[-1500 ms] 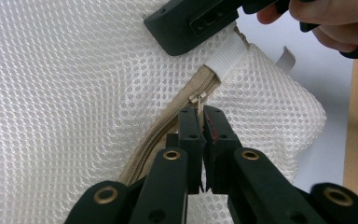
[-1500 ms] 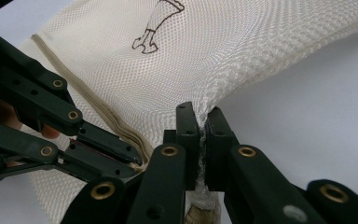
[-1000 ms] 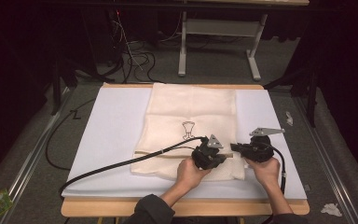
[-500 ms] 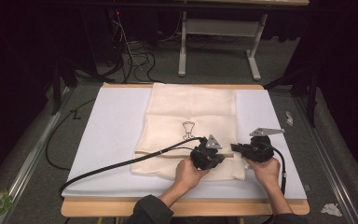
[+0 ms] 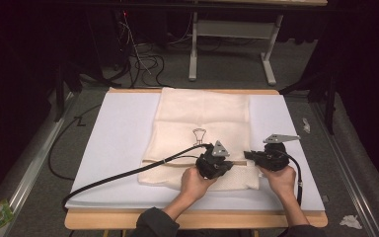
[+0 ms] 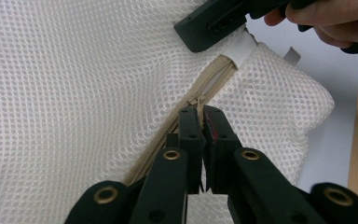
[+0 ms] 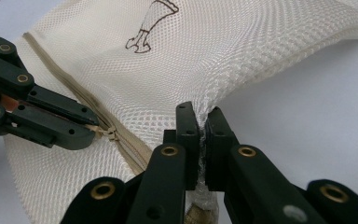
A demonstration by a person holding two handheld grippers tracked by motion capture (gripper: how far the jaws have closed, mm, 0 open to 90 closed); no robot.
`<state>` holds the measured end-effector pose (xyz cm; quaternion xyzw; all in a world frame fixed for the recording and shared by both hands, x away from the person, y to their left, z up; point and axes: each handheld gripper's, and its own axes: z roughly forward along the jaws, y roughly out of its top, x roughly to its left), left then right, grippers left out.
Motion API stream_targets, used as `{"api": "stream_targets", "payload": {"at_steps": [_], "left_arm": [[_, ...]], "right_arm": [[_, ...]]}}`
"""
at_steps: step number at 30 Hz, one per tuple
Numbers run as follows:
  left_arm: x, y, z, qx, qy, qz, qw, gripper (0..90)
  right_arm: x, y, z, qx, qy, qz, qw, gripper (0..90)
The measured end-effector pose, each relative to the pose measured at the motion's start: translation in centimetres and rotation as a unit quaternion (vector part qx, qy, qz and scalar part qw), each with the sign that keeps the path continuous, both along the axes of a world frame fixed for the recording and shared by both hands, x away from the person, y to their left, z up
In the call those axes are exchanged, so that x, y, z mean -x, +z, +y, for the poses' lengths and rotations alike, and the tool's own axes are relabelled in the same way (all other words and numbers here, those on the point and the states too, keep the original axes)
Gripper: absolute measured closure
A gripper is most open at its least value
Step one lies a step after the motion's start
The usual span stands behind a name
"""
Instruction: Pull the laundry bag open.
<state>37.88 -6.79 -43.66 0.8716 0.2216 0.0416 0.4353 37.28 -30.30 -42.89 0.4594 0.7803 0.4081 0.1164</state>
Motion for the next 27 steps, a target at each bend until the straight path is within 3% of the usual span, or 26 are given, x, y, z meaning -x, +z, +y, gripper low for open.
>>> {"api": "stream_targets", "payload": {"at_steps": [8,13,22,27], "left_arm": [[-0.2,-0.2,0.5,0.004,0.006,0.008,0.9999,87.2],[0.0,0.1,0.9,0.001,0.009,0.0,1.0,87.2],[-0.2,-0.2,1.3,0.007,0.011,0.008,0.9999,87.2],[-0.1,0.1,1.6,0.004,0.011,0.002,0.9999,87.2]], "right_arm": [[-0.1,-0.3,-0.1,0.004,-0.002,0.002,1.0,88.2],[-0.2,-0.2,0.0,0.006,-0.004,0.002,1.0,88.2],[-0.3,-0.3,0.2,0.01,-0.006,0.002,0.9999,88.2],[-0.3,-0.3,0.2,0.013,-0.005,0.001,0.9999,88.2]]}}
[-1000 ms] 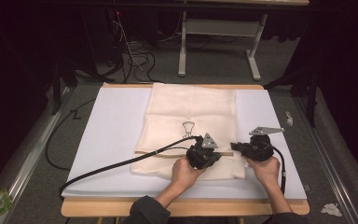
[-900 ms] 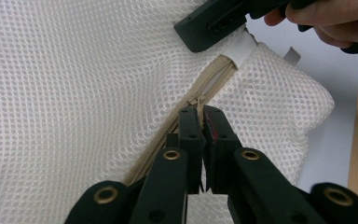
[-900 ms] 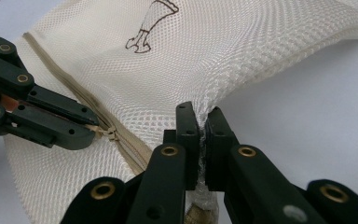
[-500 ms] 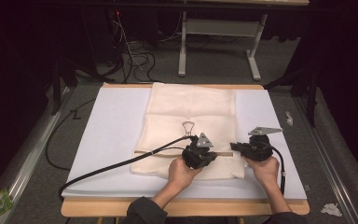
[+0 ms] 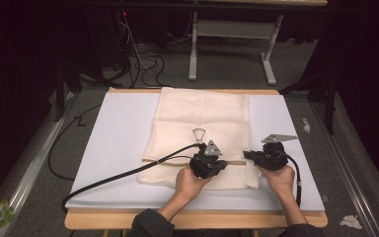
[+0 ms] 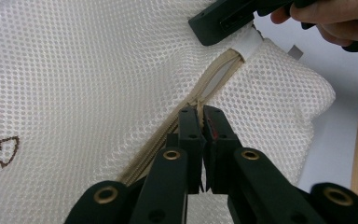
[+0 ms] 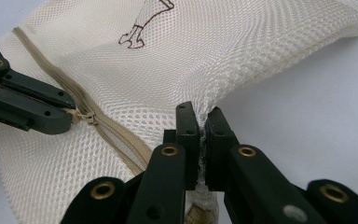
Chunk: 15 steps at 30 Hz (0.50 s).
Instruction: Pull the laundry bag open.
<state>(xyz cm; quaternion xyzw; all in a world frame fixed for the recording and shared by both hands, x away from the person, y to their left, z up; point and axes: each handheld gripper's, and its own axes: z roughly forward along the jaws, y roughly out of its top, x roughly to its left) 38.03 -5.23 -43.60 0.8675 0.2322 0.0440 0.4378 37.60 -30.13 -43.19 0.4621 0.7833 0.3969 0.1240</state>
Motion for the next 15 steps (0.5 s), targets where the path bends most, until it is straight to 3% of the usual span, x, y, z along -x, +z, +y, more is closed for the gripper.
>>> {"api": "stream_targets", "payload": {"at_steps": [9,15], "left_arm": [[0.1,0.1,0.2,-0.003,0.0,-0.003,1.0,87.2],[-0.1,0.2,1.1,0.007,0.007,0.003,0.9999,87.2]], "right_arm": [[0.0,0.0,0.1,-0.002,-0.001,0.003,1.0,88.2],[-0.1,0.0,0.0,-0.001,-0.001,0.001,1.0,88.2]]}}
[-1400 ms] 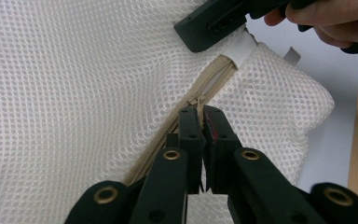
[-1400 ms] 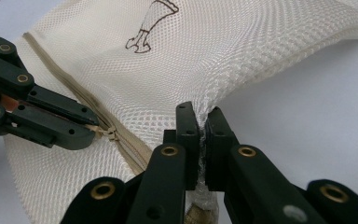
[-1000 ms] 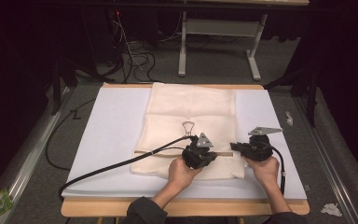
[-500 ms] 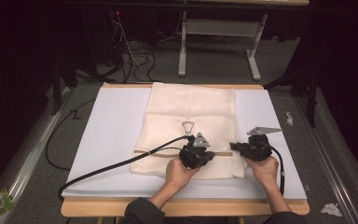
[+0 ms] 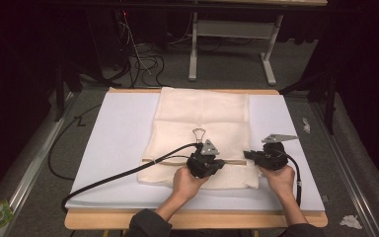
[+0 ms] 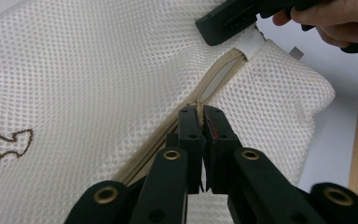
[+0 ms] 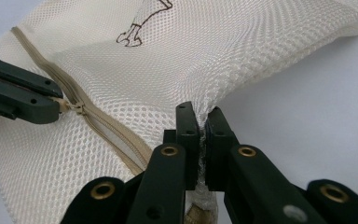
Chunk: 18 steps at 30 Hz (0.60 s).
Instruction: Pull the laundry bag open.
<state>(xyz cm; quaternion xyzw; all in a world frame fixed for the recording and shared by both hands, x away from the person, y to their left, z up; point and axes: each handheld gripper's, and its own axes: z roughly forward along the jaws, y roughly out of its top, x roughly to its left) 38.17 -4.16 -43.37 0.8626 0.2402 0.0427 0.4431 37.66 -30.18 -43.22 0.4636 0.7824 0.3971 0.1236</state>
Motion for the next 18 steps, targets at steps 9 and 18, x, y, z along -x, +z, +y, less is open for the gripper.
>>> {"api": "stream_targets", "payload": {"at_steps": [9,18], "left_arm": [[0.31,0.15,0.36,0.006,0.0,-0.006,1.0,87.2],[0.49,0.17,0.8,0.006,0.001,-0.007,1.0,87.2]], "right_arm": [[-0.01,-0.01,0.08,-0.002,0.0,0.0,1.0,88.2],[-0.04,-0.08,0.15,-0.003,0.0,0.002,1.0,88.2]]}}
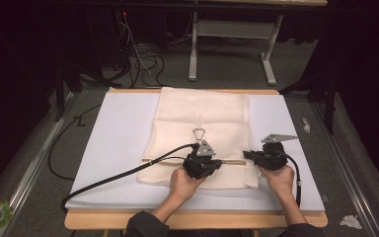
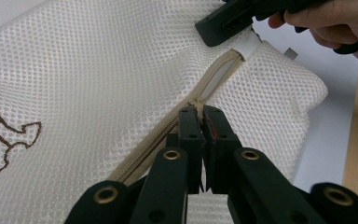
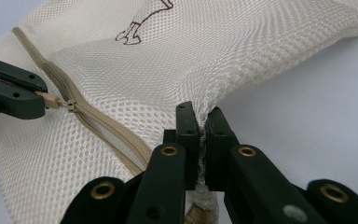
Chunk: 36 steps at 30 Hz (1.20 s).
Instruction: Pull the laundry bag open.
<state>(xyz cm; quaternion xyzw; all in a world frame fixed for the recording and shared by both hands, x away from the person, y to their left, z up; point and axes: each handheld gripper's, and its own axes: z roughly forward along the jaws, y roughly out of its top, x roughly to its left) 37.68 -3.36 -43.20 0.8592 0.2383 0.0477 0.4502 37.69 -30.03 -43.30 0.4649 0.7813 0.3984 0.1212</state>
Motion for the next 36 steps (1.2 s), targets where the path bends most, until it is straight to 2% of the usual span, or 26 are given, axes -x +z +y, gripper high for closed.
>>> {"api": "stream_targets", "payload": {"at_steps": [15,16,36], "left_arm": [[0.0,0.0,0.8,-0.004,0.005,-0.003,1.0,87.3],[0.0,0.0,0.9,-0.003,0.007,-0.003,1.0,87.3],[-0.2,0.3,3.2,0.011,0.022,0.0,0.9997,87.3]], "right_arm": [[0.0,0.0,0.2,0.005,0.002,-0.003,1.0,88.2],[0.0,0.0,0.2,0.011,0.002,-0.004,0.9999,88.2],[0.0,-0.1,-0.1,0.009,-0.006,-0.002,0.9999,88.2]]}}
